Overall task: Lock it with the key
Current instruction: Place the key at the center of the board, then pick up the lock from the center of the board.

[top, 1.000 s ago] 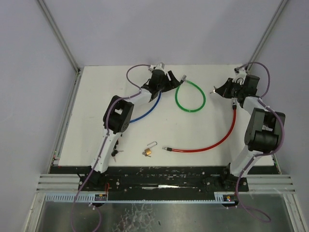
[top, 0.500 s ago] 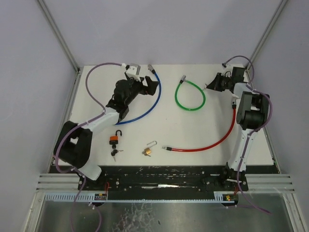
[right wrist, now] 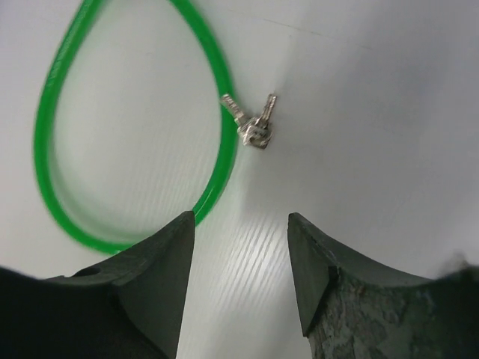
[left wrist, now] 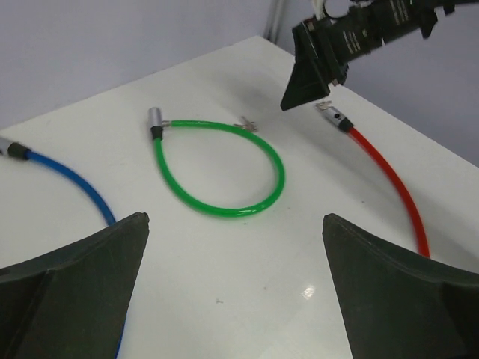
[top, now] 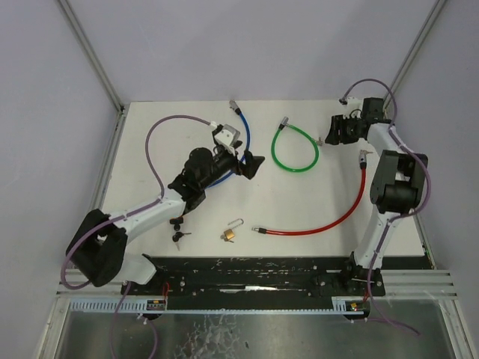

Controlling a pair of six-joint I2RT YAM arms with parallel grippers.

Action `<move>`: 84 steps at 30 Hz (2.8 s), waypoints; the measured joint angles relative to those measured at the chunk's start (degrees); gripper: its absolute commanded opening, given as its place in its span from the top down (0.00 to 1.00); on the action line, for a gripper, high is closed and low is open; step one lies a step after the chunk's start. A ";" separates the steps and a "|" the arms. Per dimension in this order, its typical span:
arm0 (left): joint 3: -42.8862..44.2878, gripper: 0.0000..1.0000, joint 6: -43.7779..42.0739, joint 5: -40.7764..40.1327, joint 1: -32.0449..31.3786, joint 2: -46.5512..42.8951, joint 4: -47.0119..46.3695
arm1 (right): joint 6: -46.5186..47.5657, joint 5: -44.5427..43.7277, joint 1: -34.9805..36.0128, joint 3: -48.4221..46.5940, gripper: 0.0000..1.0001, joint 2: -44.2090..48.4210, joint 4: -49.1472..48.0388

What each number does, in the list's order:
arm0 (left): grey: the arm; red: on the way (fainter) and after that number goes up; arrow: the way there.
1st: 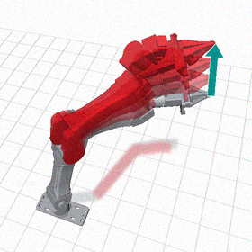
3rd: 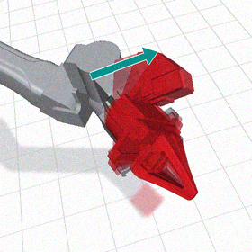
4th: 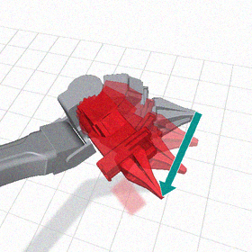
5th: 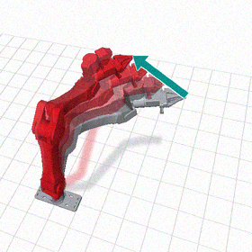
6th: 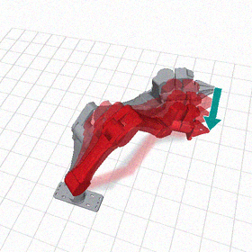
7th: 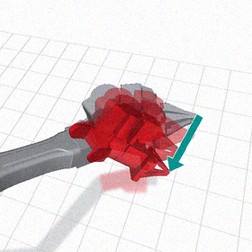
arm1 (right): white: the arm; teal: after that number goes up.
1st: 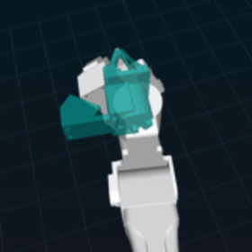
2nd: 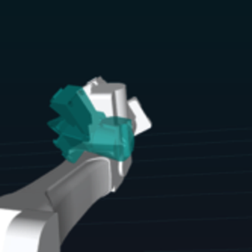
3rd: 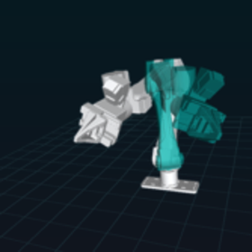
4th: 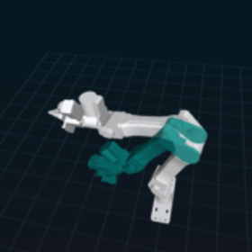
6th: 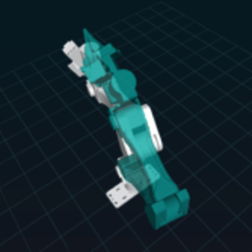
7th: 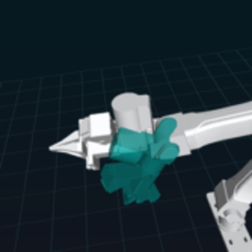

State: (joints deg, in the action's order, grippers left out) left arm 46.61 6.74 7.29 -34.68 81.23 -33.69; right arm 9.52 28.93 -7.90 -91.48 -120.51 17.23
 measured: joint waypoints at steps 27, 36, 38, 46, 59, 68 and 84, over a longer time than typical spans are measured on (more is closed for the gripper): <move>-5.51 0.31 22.32 -6.19 -13.81 -14.64 27.32 | 21.18 25.83 -0.85 30.67 0.31 46.80 13.77; -2.99 0.29 30.03 -16.28 -22.23 -9.07 52.37 | 20.98 30.91 -0.83 31.95 0.32 47.30 13.75; -1.16 0.28 30.14 -19.19 -24.94 -4.55 57.02 | 20.87 31.56 -0.81 32.09 0.32 47.30 13.73; 2.40 0.30 28.02 -24.26 -28.98 7.69 65.75 | 20.87 32.22 -0.09 32.15 0.32 47.74 13.75; 3.89 0.46 21.22 -22.56 -24.74 8.94 65.64 | 21.14 32.04 0.55 32.17 0.33 48.96 13.79; 1.70 0.47 19.52 -16.79 -21.79 4.94 65.00 | 21.14 32.04 0.68 32.17 0.33 49.29 13.77; 0.09 0.50 16.87 -13.00 -18.36 5.86 62.55 | 21.11 32.13 0.74 32.37 0.33 49.70 13.77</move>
State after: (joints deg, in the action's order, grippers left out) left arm 46.70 23.62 -5.72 -53.04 87.09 28.86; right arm 30.63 61.06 -7.16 -59.11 -70.81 31.00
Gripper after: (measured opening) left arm 0.523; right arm 0.676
